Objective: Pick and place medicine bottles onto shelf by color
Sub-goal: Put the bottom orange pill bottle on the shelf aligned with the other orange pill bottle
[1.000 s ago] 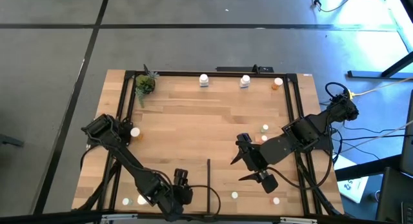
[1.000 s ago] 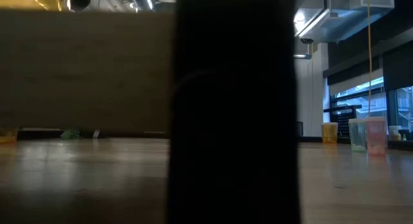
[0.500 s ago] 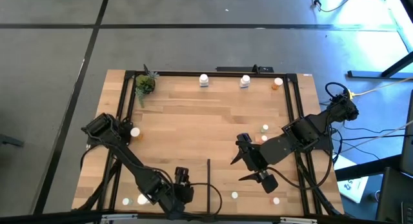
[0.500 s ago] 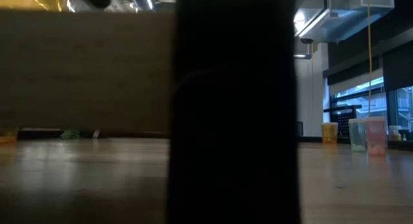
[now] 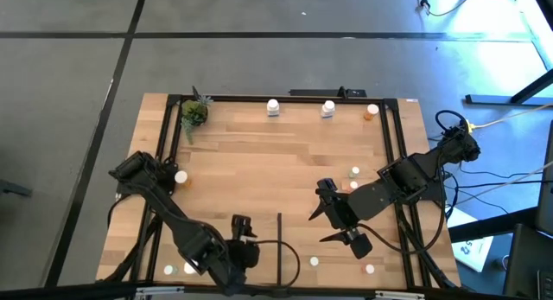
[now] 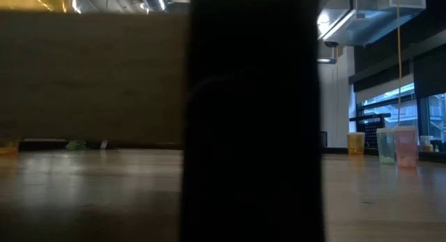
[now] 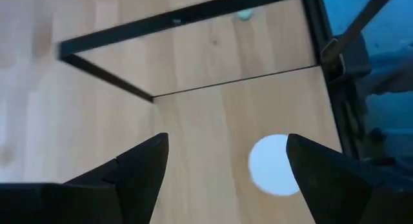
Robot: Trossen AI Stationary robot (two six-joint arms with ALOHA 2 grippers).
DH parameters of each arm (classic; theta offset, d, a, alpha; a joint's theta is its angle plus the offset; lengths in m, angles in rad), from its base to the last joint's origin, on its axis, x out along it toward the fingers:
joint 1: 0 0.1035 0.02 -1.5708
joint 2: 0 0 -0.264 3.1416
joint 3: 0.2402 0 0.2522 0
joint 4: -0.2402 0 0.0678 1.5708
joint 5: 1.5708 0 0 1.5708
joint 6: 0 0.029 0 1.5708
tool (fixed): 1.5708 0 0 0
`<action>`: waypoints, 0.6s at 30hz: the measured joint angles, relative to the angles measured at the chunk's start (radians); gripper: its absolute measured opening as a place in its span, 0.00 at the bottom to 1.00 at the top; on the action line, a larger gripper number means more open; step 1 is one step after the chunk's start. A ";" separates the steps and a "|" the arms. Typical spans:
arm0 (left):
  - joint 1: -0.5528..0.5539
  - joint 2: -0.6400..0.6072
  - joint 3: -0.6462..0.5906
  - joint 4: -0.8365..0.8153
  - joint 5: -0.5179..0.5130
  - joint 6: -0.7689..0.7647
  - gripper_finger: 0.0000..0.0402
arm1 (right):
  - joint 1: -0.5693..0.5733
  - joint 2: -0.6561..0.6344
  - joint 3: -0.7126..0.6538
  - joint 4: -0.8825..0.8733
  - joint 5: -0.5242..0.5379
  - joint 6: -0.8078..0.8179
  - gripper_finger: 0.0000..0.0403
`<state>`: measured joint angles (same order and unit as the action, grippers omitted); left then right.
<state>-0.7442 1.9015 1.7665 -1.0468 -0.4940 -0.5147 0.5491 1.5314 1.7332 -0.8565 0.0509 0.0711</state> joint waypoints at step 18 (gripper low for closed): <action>0.249 -0.203 0.022 -0.235 0.010 -0.042 0.78 | 0.000 0.000 0.000 0.000 0.000 0.001 0.66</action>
<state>-0.4952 1.6982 1.7889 -1.2820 -0.4838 -0.5564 0.5494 1.5314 1.7332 -0.8566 0.0509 0.0724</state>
